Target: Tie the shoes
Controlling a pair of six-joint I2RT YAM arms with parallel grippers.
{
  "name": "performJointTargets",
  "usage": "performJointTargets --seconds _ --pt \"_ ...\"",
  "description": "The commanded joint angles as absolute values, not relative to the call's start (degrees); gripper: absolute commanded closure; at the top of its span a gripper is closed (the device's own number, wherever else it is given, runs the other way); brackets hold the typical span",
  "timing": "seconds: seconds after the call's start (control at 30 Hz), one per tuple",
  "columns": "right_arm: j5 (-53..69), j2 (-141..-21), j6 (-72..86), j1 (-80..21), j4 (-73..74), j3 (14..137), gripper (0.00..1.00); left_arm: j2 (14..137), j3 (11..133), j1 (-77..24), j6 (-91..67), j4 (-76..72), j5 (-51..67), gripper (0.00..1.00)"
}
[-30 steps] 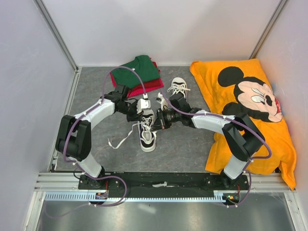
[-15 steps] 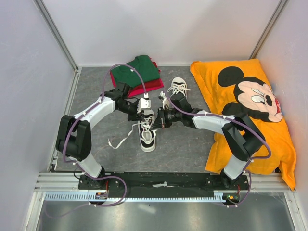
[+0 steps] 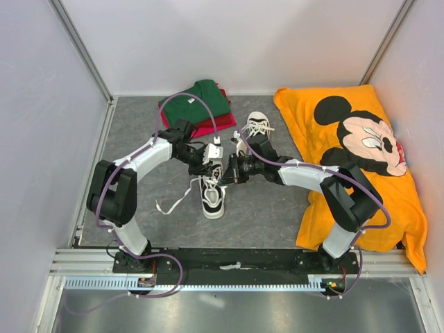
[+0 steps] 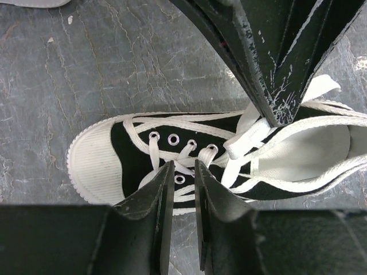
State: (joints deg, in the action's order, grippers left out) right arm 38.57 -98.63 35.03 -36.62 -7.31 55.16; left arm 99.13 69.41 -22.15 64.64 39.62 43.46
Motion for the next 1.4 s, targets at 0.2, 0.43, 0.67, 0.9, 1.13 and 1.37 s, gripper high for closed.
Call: performJointTargets --seconds 0.2,0.43,0.67,0.9,1.13,1.37 --pt "38.6 -98.5 36.9 -36.6 -10.5 55.3 1.0 96.9 70.9 -22.0 67.4 41.2 44.9 0.71" --pt "38.3 -98.3 36.6 -36.5 -10.5 54.8 1.0 95.0 71.3 -22.0 67.0 41.7 46.2 0.65" --pt "38.0 -98.2 36.6 -36.6 -10.5 54.8 1.0 95.1 71.3 -22.1 70.6 44.4 45.7 0.64" --pt "37.7 -98.3 36.7 -36.6 -10.1 55.4 1.0 97.2 71.8 -22.1 73.0 46.0 44.8 0.66" --pt "37.4 -98.0 36.3 -36.5 -9.7 55.0 1.0 99.3 73.9 -22.1 71.1 43.8 43.9 0.7" --pt "37.6 -98.9 36.3 -36.6 -9.6 55.6 1.0 99.9 73.8 -22.1 72.1 44.6 43.9 0.7"
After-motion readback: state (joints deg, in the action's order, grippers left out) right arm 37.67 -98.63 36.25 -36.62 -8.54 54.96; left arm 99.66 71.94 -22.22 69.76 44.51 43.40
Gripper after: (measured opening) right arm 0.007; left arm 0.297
